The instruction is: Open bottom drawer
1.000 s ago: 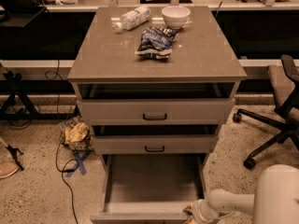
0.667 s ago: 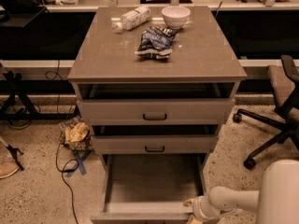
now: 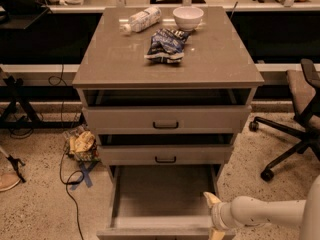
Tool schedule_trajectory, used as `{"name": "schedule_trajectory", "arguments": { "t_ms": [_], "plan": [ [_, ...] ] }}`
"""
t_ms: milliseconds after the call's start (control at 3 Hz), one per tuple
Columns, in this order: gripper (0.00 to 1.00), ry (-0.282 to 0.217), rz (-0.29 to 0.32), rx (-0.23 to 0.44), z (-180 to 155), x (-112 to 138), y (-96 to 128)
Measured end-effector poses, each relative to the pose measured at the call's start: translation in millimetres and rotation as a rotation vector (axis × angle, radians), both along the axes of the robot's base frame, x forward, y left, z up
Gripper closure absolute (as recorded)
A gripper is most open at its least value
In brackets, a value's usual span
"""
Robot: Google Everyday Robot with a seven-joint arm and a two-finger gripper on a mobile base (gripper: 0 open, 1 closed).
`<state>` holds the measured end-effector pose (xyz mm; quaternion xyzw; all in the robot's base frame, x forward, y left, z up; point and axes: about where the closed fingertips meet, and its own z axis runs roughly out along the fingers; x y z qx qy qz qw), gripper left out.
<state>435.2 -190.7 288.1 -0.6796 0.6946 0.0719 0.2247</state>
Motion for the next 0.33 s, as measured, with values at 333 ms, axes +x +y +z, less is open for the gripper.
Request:
{"name": "schedule_trajectory", "arguments": {
  "t_ms": [333],
  "plan": [
    [0.0,-0.074,-0.014,-0.01,48.4,12.8,-14.3]
  ]
}}
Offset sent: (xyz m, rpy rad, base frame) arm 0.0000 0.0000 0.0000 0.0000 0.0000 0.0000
